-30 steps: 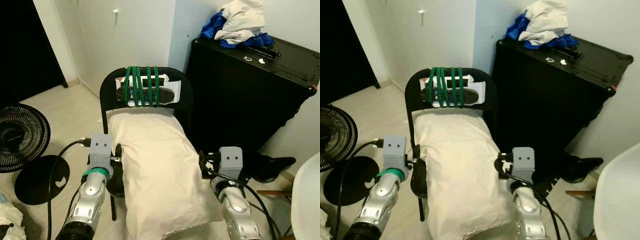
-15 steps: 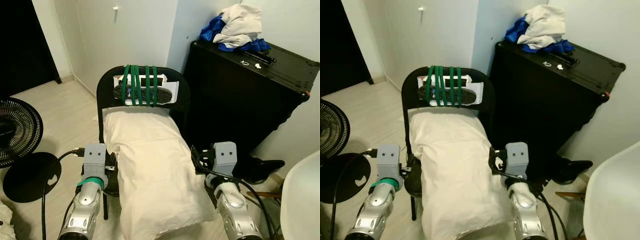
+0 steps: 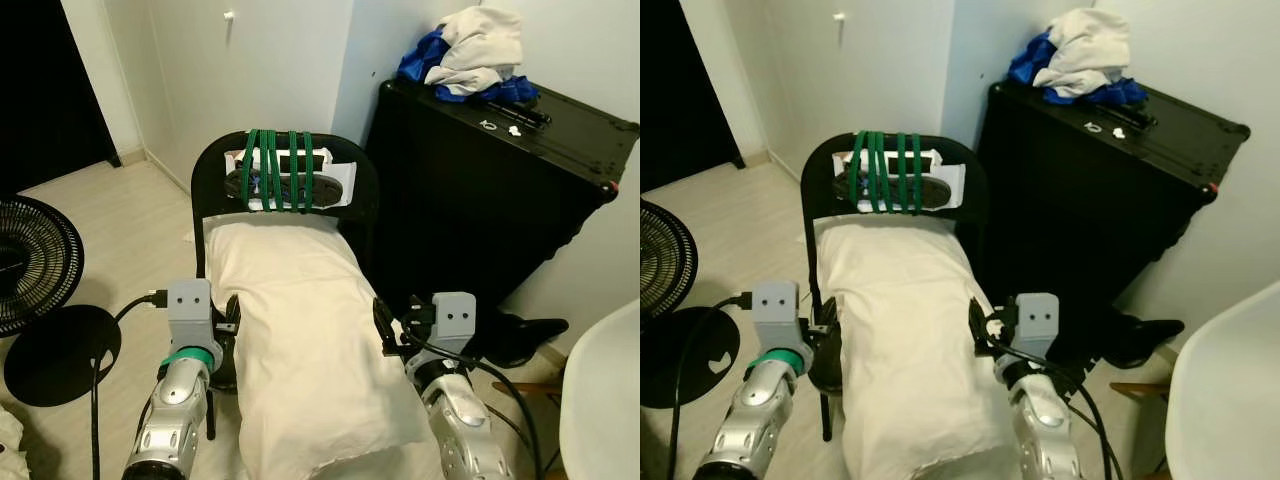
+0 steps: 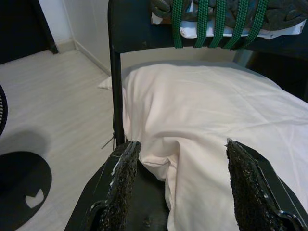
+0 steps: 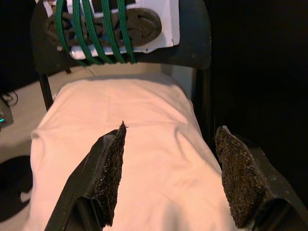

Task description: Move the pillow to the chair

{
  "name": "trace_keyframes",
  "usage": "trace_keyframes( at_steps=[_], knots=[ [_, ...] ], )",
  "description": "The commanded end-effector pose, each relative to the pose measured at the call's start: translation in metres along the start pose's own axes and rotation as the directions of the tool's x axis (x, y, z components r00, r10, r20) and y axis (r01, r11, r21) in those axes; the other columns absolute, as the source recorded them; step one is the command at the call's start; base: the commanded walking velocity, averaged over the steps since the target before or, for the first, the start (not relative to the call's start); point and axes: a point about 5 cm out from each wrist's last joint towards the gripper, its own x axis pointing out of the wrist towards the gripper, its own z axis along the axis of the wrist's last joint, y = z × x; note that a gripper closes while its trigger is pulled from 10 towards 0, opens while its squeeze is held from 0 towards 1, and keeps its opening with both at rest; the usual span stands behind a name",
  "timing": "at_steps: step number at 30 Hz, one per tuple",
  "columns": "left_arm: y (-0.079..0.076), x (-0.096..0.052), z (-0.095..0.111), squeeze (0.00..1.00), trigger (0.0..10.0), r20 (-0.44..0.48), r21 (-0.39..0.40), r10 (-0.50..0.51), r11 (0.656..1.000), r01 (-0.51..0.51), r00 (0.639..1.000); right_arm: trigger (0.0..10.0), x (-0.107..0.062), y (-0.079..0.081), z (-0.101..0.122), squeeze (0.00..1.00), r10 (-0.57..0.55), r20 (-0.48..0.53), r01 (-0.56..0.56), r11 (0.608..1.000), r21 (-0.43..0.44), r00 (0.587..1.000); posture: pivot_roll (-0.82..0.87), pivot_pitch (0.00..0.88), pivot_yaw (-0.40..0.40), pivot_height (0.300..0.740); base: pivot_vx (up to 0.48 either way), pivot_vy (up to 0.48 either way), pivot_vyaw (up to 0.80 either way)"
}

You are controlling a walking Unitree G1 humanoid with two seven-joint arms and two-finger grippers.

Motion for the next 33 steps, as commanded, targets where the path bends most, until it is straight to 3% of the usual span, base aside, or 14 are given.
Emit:
trace_keyframes(
  at_steps=[1,4,12,19,26,33],
  knots=[
    [0.001,-0.001,-0.004,0.00,10.0,-0.015,0.034,-0.002,0.999,0.003,1.000,10.0,-0.001,0.000,-0.006,0.00,-0.002,-0.044,0.000,0.999,-0.039,0.999,0.06,0.000,0.016,0.740,0.000,0.000,0.00],
    [0.001,-0.001,-0.004,0.00,10.0,-0.007,0.072,0.004,0.997,-0.003,1.000,10.0,-0.002,0.000,-0.008,0.00,0.004,-0.049,-0.009,0.995,-0.096,0.999,0.06,0.000,0.012,0.740,0.000,0.000,0.00],
    [0.010,0.005,0.007,0.00,10.0,0.046,0.060,0.060,0.996,-0.063,0.997,10.0,-0.001,-0.001,0.000,0.00,0.045,-0.004,-0.045,0.986,-0.159,0.999,0.05,0.000,0.005,0.740,0.000,0.000,0.00],
    [0.015,0.015,0.045,0.00,10.0,0.216,-0.010,0.093,0.996,-0.093,0.972,10.0,-0.003,-0.001,0.004,0.00,0.068,0.025,-0.062,0.983,-0.172,0.997,0.05,0.000,0.022,0.740,0.000,0.000,0.00],
    [0.016,0.017,0.035,0.00,10.0,0.145,0.043,0.064,0.997,-0.071,0.987,10.0,-0.008,0.001,-0.001,0.00,0.050,0.023,-0.045,0.984,-0.172,0.998,0.05,0.000,0.036,0.740,0.000,0.000,0.00],
    [0.017,0.007,0.017,0.00,10.0,0.091,0.070,0.067,0.995,-0.074,0.994,10.0,-0.008,-0.001,-0.006,0.00,0.004,0.007,-0.003,0.981,-0.193,1.000,0.07,0.003,0.037,0.740,0.000,0.000,0.00]
  ],
)
